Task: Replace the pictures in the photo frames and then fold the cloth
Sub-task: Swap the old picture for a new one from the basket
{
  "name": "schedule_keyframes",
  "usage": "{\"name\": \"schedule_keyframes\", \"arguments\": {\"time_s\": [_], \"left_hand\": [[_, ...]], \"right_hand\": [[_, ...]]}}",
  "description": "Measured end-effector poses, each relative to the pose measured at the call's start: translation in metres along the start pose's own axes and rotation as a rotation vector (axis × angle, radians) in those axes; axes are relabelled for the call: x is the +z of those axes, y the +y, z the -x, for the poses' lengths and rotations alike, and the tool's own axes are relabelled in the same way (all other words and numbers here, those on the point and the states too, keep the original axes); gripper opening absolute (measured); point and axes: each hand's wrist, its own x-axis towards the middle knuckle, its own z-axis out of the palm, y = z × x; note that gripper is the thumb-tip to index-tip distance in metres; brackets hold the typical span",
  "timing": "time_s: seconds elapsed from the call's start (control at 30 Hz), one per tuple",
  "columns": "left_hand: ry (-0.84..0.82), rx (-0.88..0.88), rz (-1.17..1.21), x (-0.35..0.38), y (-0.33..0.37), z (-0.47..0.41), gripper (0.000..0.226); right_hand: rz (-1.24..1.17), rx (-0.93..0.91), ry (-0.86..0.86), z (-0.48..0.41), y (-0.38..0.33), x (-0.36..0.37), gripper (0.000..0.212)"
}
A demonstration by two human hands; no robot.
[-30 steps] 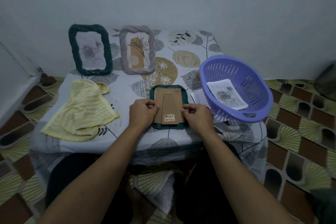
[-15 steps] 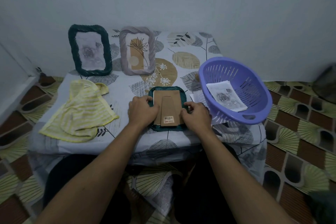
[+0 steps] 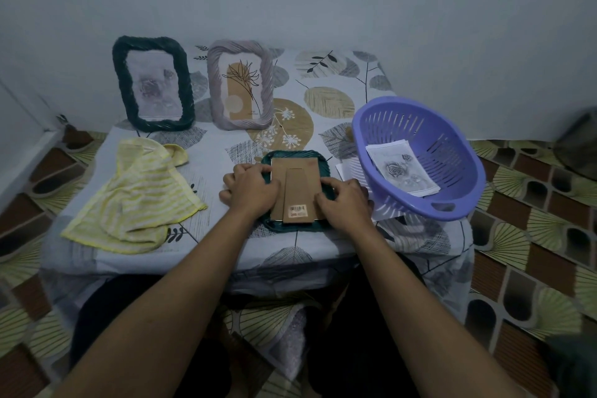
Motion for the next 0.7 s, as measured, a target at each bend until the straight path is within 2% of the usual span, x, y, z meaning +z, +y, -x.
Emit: {"name": "schedule_keyframes", "arguments": {"time_s": [0.3,0.57,0.7], "left_hand": [[0.021,0.077,0.067,-0.009,-0.016,-0.009,0.038],[0.022,0.109,0.03,-0.016,-0.024,0.0,0.023],[0.045,0.073,0.017,-0.018,-0.027,0.0,0.029]], "right_hand": [[0.013,-0.015,0.013,-0.001,0.005,0.0,0.044],[0.04,-0.043,-0.008,0.006,0.003,0.0,0.049],[0.047,-0.048,0.002,0.008,-0.006,0.006,0.051]]}}
